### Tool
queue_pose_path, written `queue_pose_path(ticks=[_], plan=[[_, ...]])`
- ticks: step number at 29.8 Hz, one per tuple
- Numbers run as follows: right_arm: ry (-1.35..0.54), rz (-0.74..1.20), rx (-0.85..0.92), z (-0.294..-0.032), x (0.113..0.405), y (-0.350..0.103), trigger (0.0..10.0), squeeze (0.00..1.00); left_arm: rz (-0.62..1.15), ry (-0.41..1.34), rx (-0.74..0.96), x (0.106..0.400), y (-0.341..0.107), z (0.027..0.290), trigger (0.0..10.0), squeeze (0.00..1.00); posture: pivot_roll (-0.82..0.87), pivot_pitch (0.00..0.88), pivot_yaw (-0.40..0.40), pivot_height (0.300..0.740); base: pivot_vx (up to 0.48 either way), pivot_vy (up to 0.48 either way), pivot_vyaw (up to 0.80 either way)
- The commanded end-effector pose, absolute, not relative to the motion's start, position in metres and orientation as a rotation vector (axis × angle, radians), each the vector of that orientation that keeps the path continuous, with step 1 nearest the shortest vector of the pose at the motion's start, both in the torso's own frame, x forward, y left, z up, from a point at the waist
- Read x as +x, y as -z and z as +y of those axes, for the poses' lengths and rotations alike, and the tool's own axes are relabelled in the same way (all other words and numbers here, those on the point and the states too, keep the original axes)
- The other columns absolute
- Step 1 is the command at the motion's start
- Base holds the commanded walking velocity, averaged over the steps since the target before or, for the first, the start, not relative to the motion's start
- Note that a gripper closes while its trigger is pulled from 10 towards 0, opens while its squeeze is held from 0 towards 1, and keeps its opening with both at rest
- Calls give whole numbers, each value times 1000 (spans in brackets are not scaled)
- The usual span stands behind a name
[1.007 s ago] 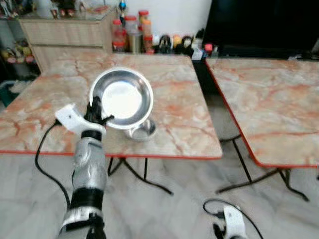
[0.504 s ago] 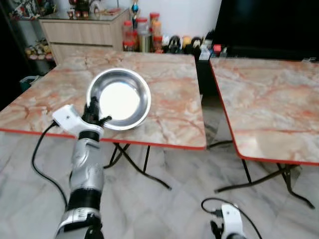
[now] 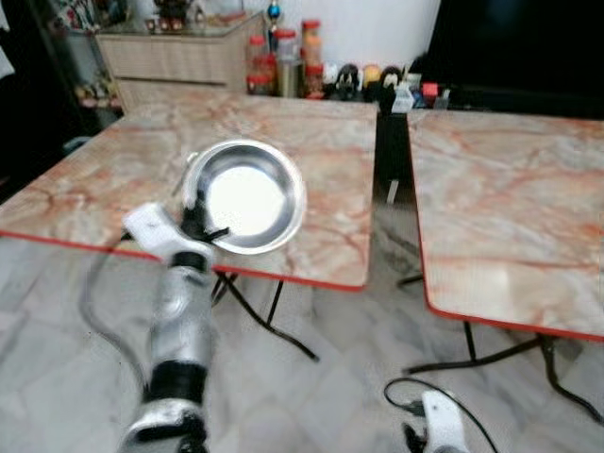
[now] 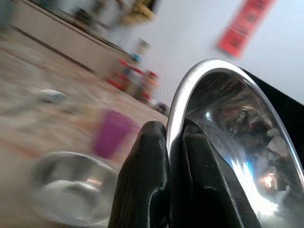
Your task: Setting the table
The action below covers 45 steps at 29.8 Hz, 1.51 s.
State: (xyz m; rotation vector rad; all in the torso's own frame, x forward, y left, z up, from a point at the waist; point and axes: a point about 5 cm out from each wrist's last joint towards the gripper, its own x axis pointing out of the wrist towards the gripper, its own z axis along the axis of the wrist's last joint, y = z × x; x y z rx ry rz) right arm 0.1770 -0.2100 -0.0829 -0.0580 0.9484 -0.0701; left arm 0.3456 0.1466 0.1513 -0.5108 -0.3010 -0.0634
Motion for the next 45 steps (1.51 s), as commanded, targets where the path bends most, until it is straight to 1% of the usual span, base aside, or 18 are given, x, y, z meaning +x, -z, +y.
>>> queue_pose_path(ticks=[1, 9, 11, 29, 40, 45], plan=[[67, 924, -40, -202, 185, 80, 10000, 0, -322, 45, -480, 345, -155, 159, 10000, 0, 25, 0, -39, 740, 244, -262, 0], [85, 928, -31, -203, 185, 80, 10000, 0, -327, 41, -474, 344, -155, 160, 10000, 0, 27, 0, -41, 740, 244, -262, 0], [81, 928, -33, -203, 186, 80, 10000, 0, -331, 45, -469, 344, -156, 159, 10000, 0, 23, 0, -39, 740, 247, -262, -681], [79, 935, -19, -201, 184, 81, 10000, 0, -340, 67, -463, 345, -161, 155, 10000, 0, 19, 0, -35, 740, 245, -267, 0], [62, 941, -20, -198, 185, 82, 10000, 0, -333, 64, -460, 345, -160, 156, 10000, 0, 22, 0, -37, 740, 245, -279, -667], [50, 933, -16, -197, 185, 81, 10000, 0, -339, 61, -460, 346, -162, 157, 10000, 0, 21, 0, -35, 740, 246, -281, -98]])
